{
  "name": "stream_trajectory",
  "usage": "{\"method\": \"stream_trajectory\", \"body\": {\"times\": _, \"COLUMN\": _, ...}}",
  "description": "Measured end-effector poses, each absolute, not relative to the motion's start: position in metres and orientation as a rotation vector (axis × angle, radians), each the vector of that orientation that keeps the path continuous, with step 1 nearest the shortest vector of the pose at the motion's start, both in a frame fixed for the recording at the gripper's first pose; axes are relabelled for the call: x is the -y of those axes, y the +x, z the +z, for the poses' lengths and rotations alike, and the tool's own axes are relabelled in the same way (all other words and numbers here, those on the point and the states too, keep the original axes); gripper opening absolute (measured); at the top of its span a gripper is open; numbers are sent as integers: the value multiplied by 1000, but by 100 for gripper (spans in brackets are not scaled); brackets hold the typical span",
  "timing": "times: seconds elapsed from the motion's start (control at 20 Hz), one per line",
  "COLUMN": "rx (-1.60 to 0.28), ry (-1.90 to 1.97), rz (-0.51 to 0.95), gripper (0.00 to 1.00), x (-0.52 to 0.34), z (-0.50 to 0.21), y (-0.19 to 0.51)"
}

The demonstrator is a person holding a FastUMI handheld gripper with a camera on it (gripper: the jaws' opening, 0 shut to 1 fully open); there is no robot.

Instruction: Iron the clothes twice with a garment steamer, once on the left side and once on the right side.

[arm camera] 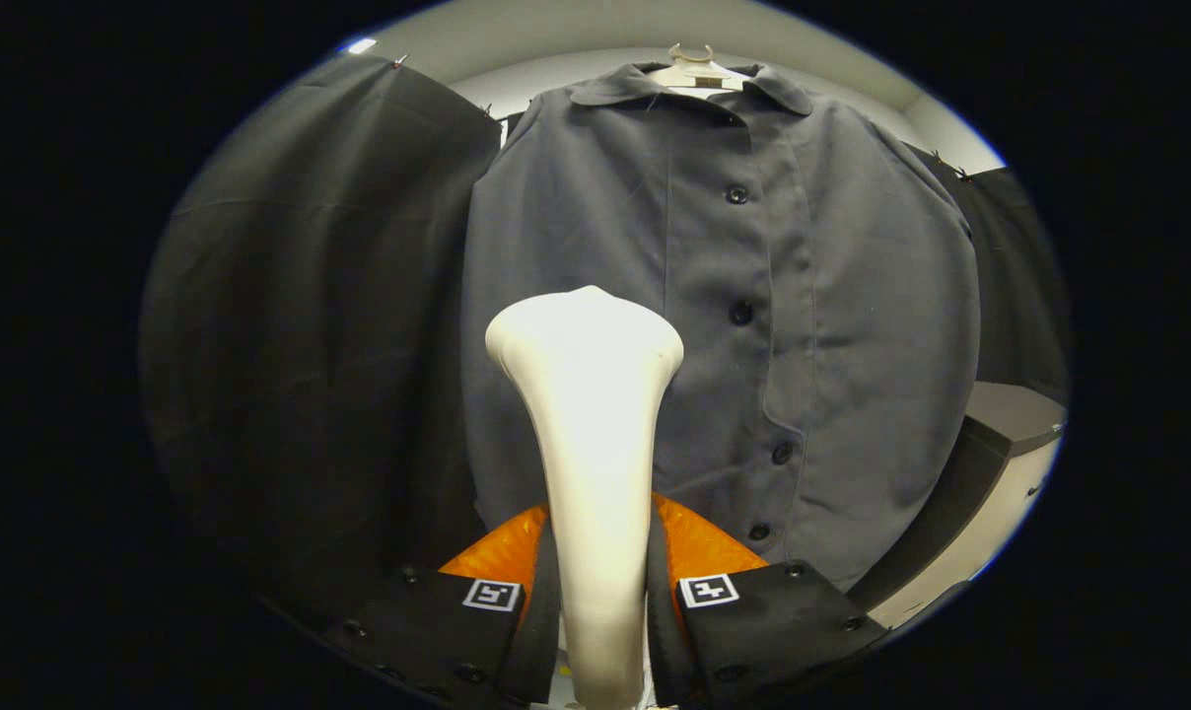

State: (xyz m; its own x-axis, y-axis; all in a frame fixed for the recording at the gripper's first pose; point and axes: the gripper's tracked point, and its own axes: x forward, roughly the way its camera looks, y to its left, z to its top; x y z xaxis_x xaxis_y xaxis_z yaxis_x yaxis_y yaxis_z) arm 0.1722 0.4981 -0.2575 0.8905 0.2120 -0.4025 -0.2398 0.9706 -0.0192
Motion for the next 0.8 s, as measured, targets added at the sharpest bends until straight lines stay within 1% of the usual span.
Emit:
{"method": "stream_trajectory", "body": {"times": 0.2, "rx": -479, "ry": -66, "rz": 236, "gripper": 45, "x": -497, "z": -293, "y": 171}}
{"method": "stream_trajectory", "body": {"times": 0.4, "rx": -523, "ry": -85, "rz": 237, "gripper": 45, "x": -497, "z": -313, "y": 170}}
{"method": "stream_trajectory", "body": {"times": 0.8, "rx": -517, "ry": -53, "rz": 263, "gripper": 45, "x": -495, "z": -285, "y": 167}}
